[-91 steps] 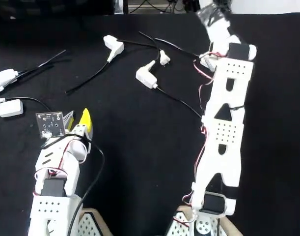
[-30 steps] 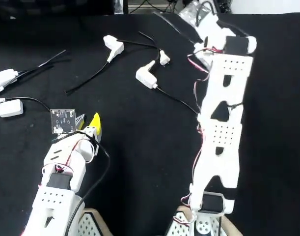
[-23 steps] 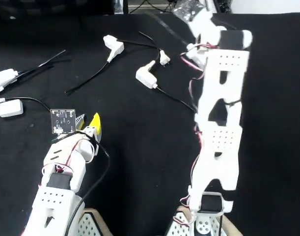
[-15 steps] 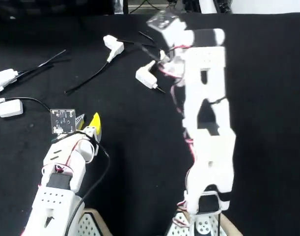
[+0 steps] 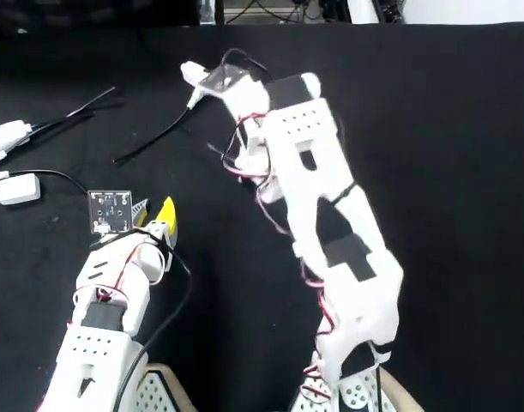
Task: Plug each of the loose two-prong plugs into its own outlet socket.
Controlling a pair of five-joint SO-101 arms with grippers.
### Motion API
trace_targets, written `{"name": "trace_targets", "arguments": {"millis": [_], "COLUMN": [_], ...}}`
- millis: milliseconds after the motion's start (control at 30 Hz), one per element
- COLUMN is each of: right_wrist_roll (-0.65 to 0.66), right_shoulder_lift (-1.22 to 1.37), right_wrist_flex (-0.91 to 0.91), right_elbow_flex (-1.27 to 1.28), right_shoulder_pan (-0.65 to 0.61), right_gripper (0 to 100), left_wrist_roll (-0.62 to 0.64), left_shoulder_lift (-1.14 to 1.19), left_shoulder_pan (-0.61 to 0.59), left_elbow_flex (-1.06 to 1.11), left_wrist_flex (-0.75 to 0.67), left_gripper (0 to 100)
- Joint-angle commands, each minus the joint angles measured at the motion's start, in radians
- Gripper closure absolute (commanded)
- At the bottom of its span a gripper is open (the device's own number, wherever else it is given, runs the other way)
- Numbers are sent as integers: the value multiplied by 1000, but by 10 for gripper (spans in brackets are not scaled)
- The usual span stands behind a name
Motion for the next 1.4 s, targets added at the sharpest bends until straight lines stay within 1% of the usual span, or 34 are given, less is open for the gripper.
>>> {"name": "trace_targets", "arguments": {"millis": [0,100,233,433,600,767,900,967,1067,1133,1267,1367], "right_wrist_roll": [-26,-60,-64,-55,-55,-57,-43,-12,14,61,152,224], "right_shoulder_lift": [-113,-177,-289,-358,-358,-367,-367,-364,-364,-367,-367,-360], "right_wrist_flex": [-8,-95,-249,-493,-543,-543,-503,-451,-394,-381,-379,-377], "right_elbow_flex": [134,308,562,931,1087,1093,1029,980,914,877,794,757], "right_shoulder_pan": [-66,-141,-222,-235,-235,-224,-203,-180,-115,-55,64,115], "right_gripper": [986,986,986,984,984,983,982,943,844,806,800,799], "left_wrist_roll": [-5,-6,-8,-8,-8,-8,-8,-8,-8,-8,-9,-9], "left_shoulder_lift": [2,2,2,2,2,2,2,2,2,2,2,2], "left_shoulder_pan": [5,5,5,5,5,5,5,5,5,5,5,5], "left_elbow_flex": [13,13,13,13,13,13,13,13,13,13,13,13], "left_wrist_flex": [-25,-25,-25,-25,-26,-26,-26,-26,-26,-26,-26,-26], "left_gripper": [855,855,855,855,855,855,855,855,855,855,855,855]}}
